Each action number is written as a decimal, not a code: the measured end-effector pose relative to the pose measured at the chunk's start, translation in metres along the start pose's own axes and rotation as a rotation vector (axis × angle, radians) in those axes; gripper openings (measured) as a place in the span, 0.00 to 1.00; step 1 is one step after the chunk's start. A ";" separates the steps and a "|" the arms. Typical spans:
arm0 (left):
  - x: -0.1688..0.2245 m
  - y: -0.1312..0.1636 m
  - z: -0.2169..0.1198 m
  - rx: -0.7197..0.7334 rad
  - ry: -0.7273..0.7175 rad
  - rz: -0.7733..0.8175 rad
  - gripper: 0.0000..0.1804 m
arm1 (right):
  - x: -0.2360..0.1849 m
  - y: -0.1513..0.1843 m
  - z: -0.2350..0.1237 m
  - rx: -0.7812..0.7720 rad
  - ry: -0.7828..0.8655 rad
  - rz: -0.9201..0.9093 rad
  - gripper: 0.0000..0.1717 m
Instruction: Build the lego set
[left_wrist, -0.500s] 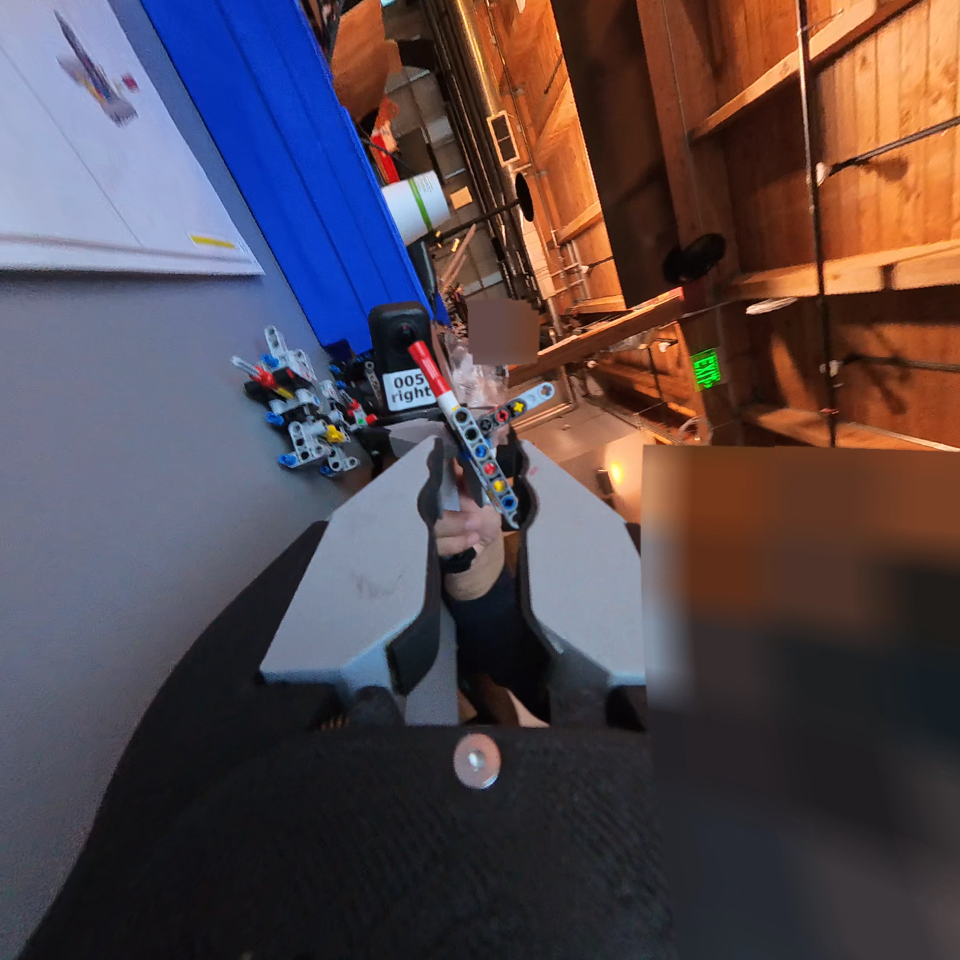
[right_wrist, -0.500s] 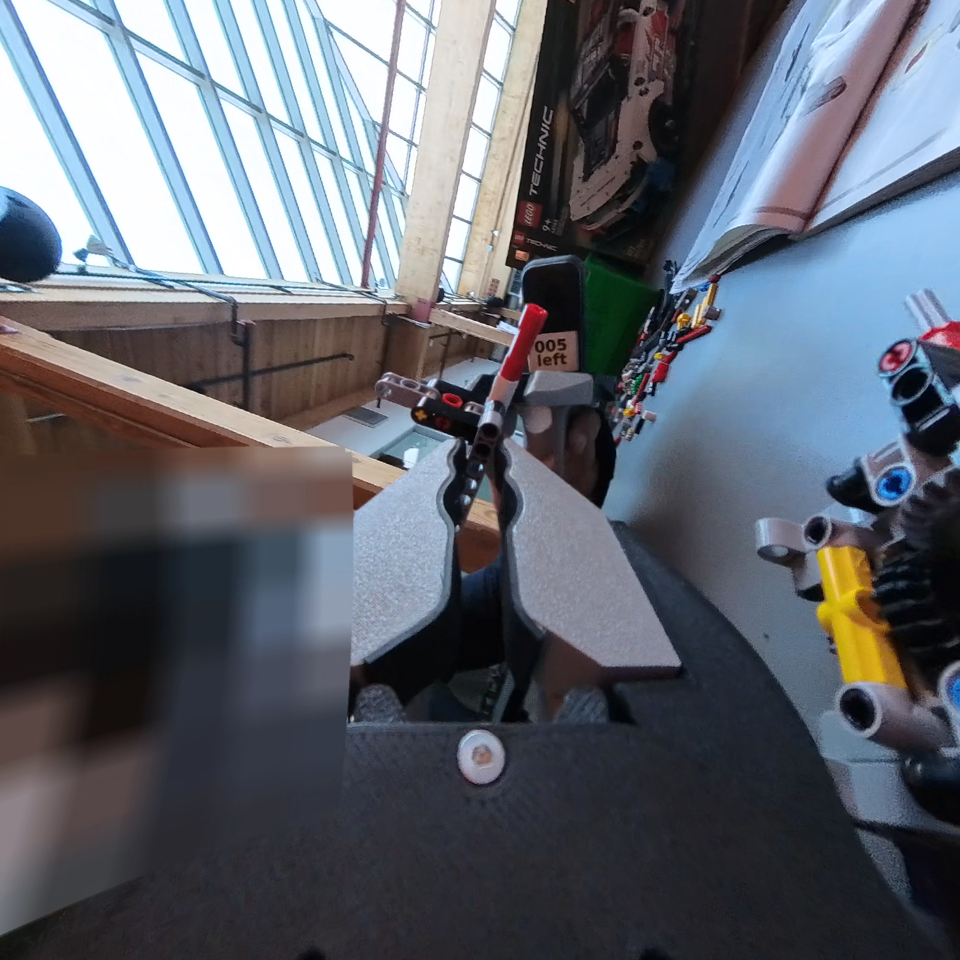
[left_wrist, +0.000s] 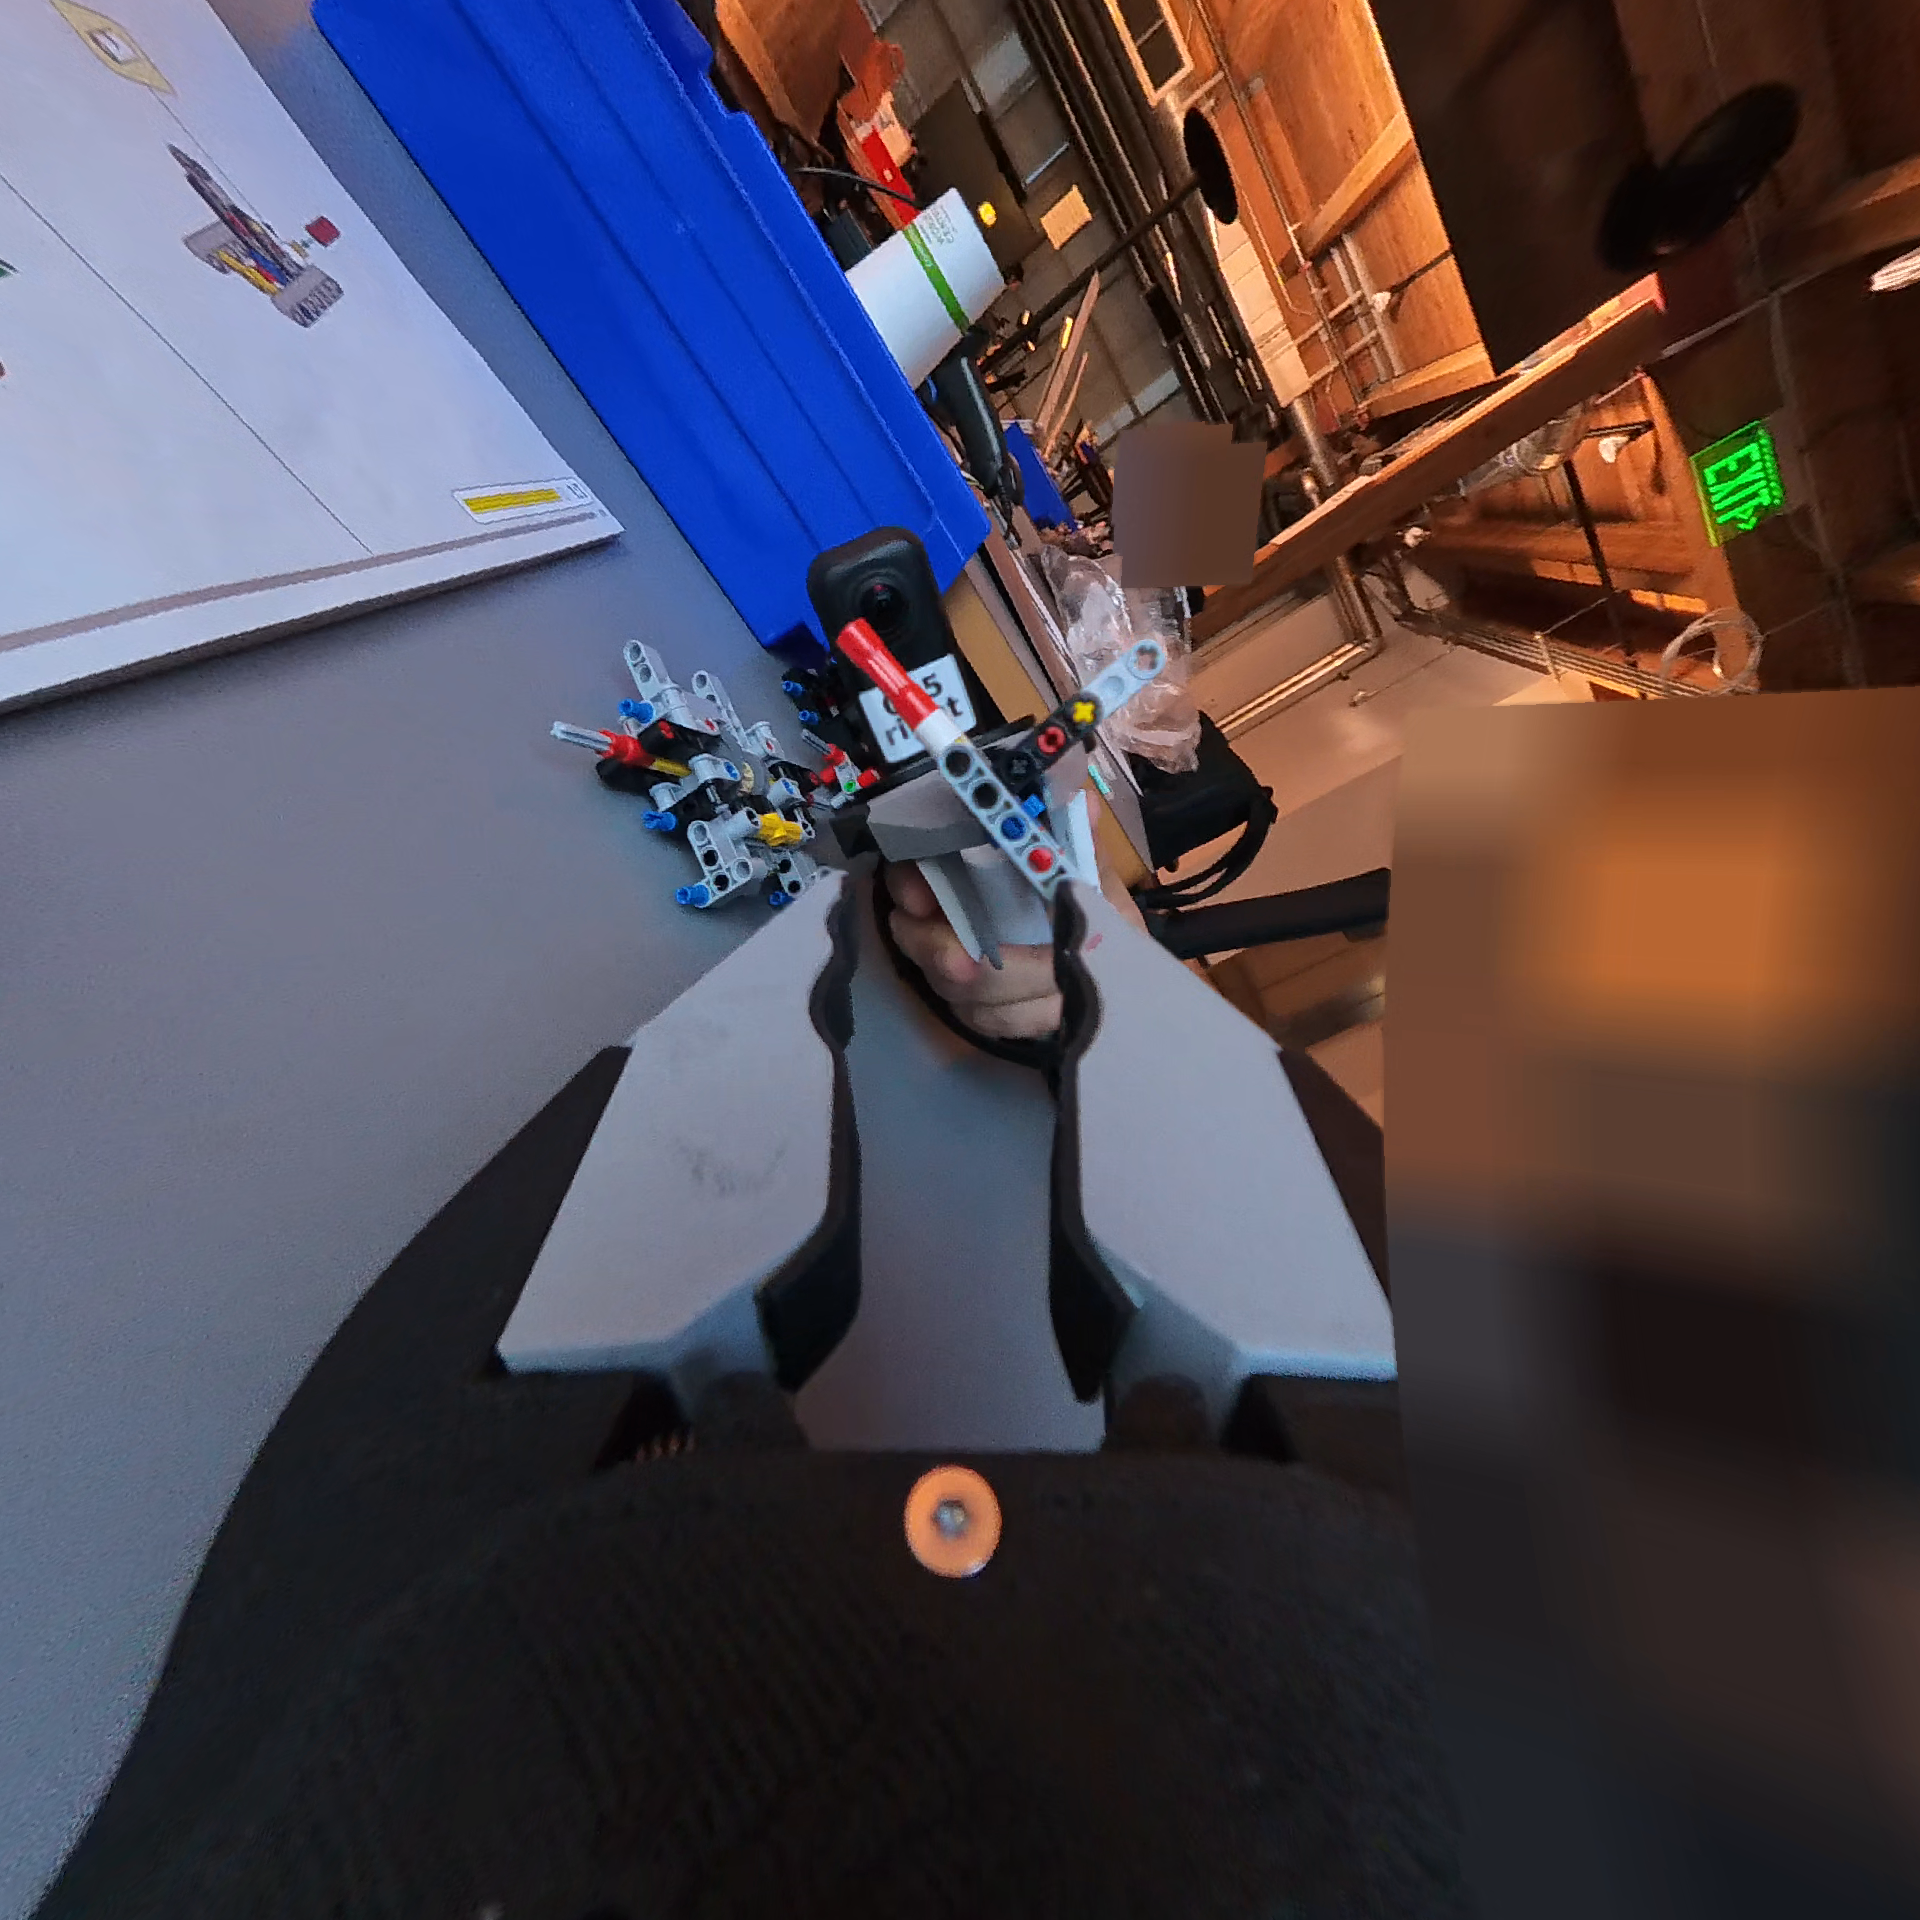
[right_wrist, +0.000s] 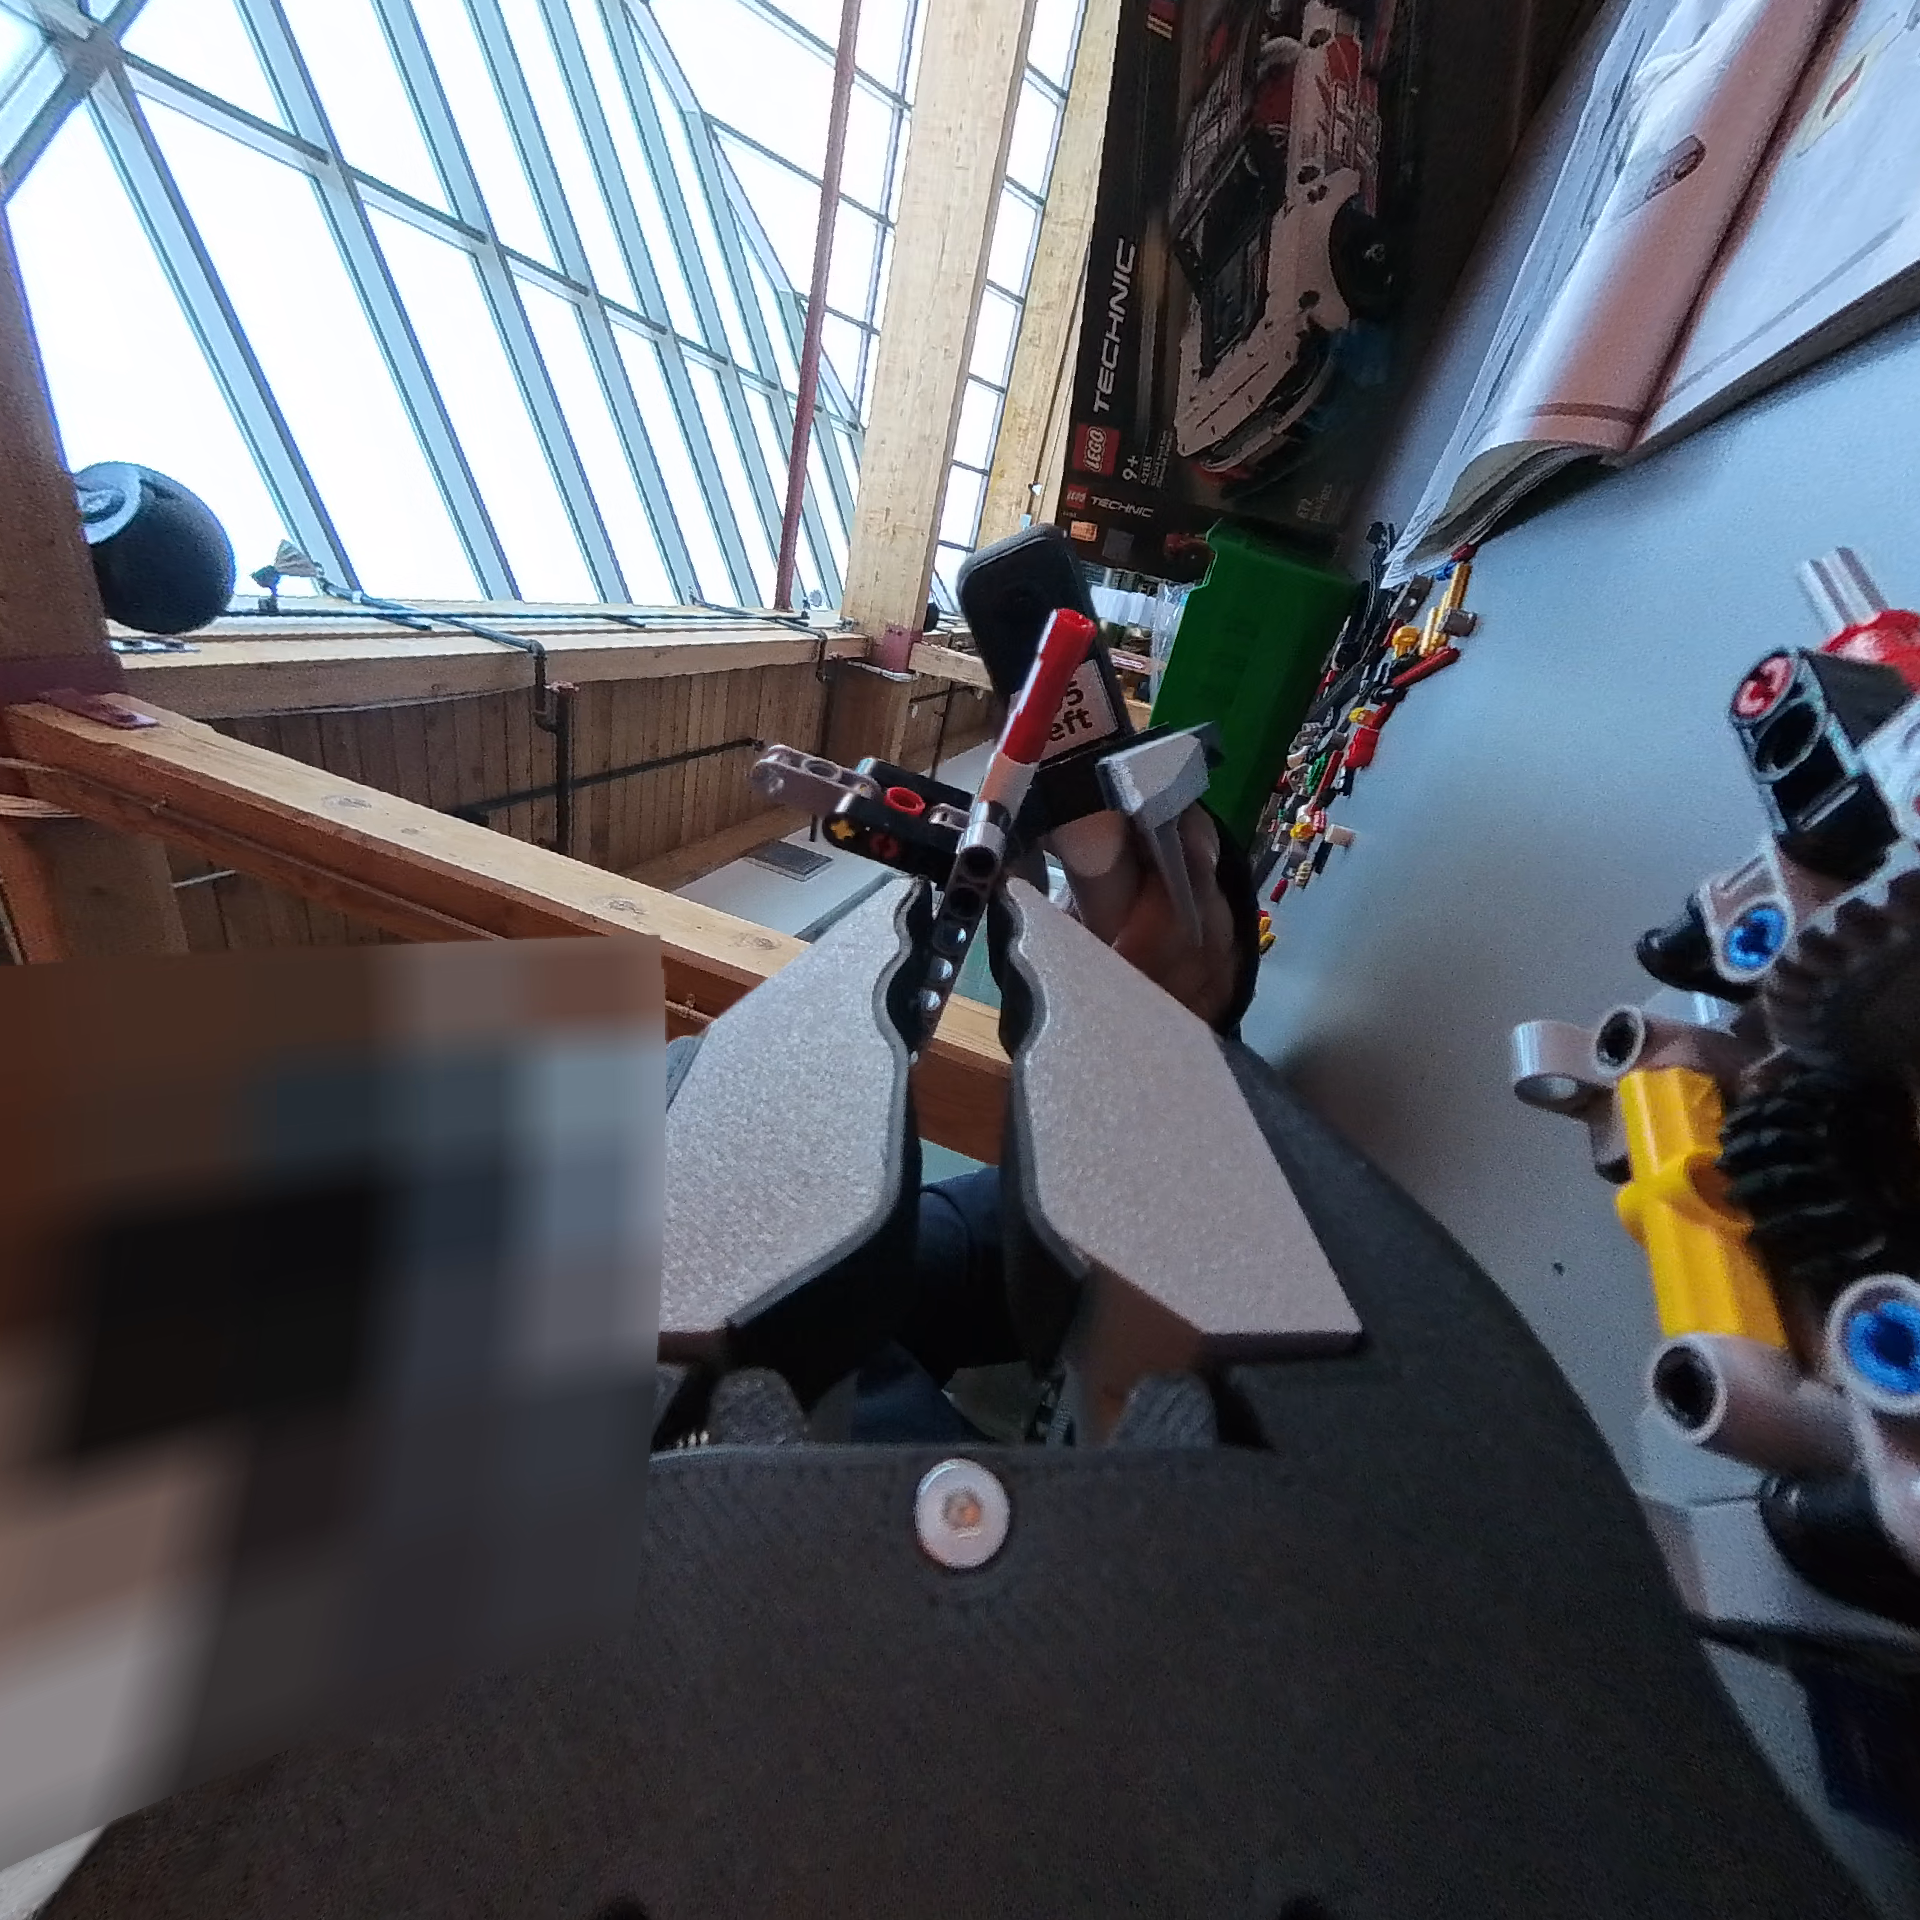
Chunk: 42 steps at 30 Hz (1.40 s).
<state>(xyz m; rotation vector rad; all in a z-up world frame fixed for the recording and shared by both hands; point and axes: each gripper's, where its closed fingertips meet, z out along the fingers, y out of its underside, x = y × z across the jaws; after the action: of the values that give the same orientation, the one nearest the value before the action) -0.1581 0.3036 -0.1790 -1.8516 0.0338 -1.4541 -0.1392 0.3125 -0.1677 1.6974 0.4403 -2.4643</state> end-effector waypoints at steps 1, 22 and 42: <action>0.001 0.001 0.000 -0.010 0.014 -0.007 0.19 | 0.000 0.001 0.001 -0.005 0.010 -0.018 0.05; -0.009 0.007 -0.011 -0.119 -0.088 0.326 0.19 | -0.035 0.026 0.018 -0.141 0.253 -1.000 0.04; -0.078 -0.028 -0.042 -0.074 -0.504 0.422 0.14 | -0.040 -0.022 -0.020 0.111 0.644 -1.509 0.04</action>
<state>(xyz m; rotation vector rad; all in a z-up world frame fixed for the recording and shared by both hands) -0.2319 0.3366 -0.2247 -2.0678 0.2187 -0.6900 -0.1121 0.3367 -0.1330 2.7805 2.4188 -2.3491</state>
